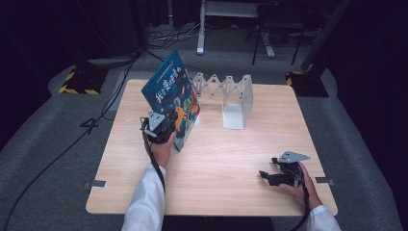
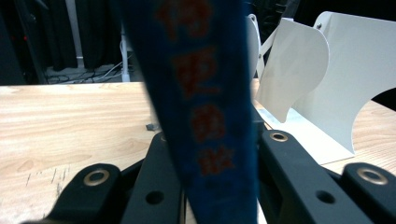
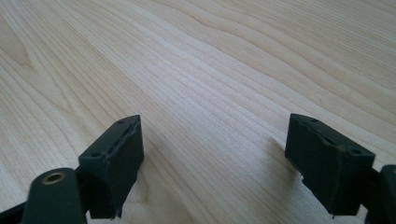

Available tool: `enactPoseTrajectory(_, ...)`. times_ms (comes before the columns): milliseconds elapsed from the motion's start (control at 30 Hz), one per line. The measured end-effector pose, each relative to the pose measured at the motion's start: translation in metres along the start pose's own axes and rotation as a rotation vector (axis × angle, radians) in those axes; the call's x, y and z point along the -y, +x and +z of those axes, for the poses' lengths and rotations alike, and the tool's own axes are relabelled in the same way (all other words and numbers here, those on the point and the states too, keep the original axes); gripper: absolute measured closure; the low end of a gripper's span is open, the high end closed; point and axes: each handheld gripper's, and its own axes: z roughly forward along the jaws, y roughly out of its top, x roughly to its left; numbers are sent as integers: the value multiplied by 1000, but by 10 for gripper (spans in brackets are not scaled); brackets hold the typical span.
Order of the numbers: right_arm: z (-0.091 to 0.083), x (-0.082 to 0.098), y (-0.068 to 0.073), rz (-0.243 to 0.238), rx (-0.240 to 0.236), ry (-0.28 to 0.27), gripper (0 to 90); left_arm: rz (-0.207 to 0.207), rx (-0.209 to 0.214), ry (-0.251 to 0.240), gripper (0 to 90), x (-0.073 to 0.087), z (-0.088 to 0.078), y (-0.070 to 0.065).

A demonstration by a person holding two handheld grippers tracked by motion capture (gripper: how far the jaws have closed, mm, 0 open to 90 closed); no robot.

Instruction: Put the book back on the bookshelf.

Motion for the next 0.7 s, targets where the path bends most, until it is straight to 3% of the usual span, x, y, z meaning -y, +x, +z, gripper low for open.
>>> enactPoseTrajectory(133,0,0,0,-1,-1,0,198,31,-14,9,778,-4,6,-5)
enactPoseTrajectory(267,0,0,0,-1,-3,0,198,20,-18,10,778,-5,11,-6)
enactPoseTrajectory(567,0,0,0,-4,-7,-3,198,47,-77,11,758,-7,20,-18)
enactPoseTrajectory(700,0,0,0,-6,-8,-3,198,46,-82,5,751,-5,20,-19)
